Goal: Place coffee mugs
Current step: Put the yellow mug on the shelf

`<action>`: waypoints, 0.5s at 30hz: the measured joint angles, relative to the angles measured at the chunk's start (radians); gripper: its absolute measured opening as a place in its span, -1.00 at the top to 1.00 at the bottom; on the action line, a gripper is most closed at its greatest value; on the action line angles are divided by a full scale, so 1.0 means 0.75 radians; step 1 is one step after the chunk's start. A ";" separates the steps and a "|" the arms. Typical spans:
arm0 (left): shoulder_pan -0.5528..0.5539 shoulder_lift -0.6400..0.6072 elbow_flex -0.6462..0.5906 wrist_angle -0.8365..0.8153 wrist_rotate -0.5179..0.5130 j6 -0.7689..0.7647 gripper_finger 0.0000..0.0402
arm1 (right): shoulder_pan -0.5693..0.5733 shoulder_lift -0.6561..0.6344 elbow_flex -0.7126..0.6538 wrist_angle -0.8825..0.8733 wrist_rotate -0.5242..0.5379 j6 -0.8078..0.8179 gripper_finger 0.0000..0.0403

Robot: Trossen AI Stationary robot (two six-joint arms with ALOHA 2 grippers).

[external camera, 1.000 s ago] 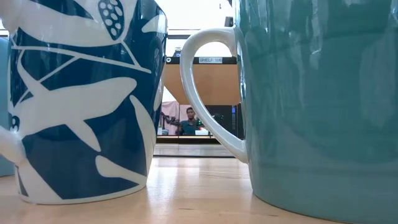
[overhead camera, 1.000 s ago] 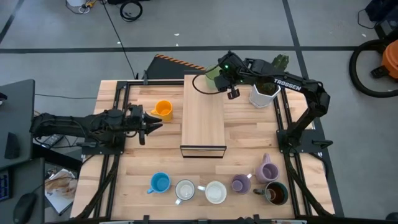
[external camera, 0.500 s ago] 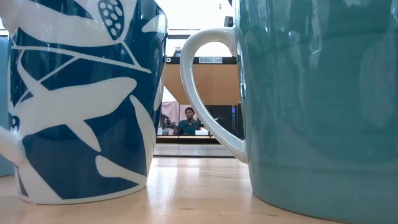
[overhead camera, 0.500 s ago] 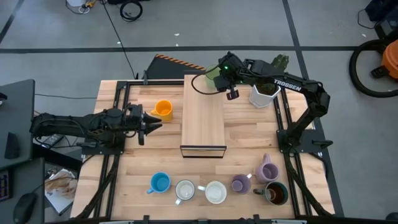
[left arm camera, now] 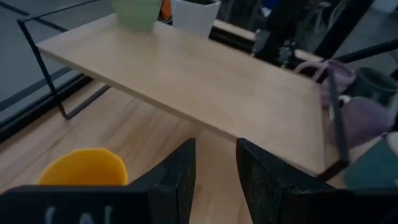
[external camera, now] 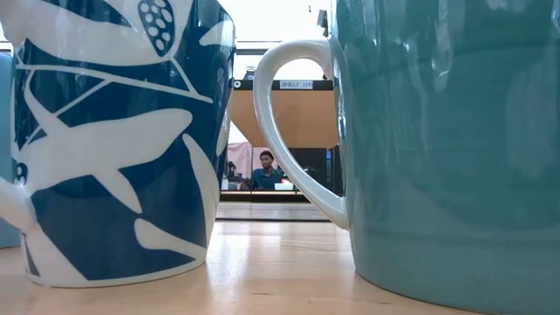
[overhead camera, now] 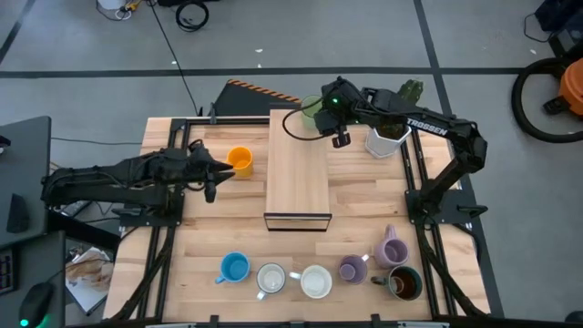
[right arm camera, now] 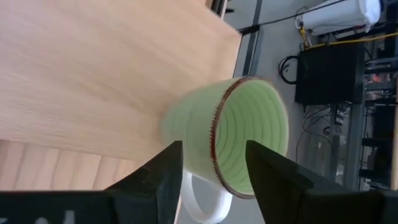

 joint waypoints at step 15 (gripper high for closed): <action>0.195 0.275 0.207 -0.301 0.027 0.150 0.40 | 0.243 -0.232 0.000 -0.060 0.150 0.547 0.00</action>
